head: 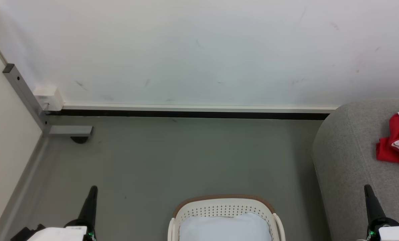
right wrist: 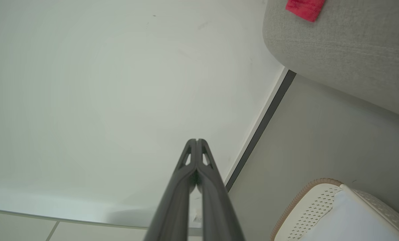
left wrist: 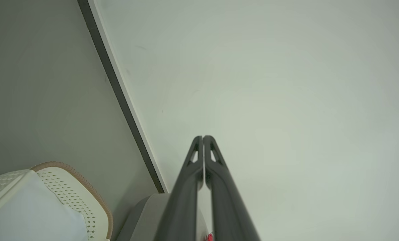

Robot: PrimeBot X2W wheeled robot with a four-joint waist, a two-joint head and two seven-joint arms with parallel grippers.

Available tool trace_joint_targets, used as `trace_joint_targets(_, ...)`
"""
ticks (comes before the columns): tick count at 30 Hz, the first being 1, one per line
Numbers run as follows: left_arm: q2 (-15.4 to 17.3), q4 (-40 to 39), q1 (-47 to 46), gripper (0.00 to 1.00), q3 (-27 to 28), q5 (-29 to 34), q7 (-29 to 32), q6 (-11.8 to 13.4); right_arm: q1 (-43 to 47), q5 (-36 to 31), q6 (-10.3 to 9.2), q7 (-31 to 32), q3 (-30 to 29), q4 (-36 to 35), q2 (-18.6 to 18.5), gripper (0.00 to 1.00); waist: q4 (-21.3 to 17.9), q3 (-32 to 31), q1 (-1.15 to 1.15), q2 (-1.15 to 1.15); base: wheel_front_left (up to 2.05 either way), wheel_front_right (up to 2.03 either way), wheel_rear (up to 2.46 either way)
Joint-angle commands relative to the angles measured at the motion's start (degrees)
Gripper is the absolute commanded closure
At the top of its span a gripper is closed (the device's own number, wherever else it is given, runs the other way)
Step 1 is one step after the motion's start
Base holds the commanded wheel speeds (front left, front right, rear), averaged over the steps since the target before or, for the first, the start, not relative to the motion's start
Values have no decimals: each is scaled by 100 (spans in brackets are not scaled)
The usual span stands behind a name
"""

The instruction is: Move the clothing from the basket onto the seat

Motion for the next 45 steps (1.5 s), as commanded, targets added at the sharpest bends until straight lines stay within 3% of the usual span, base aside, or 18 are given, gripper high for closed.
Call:
trace_joint_targets(1, 3, -28, -87, 100, 27, -132, 36, -35, -106, 109, -9, 40, -22, -49, -63, 100, 1, 1, 0, 0, 0, 0, 0)
trace_joint_targets(26, -49, -80, -161, 100, 207, -1120, 301, -114, -196, 1148, -12, 302, -65, -99, -70, 100, 46, 36, 0, 0, 0, 0, 0)
trace_joint_targets(45, -48, -79, -156, 100, 202, -1102, 299, -108, -194, 1117, -12, 301, -63, -96, -69, 100, 46, 36, 0, 0, 0, 0, 0)
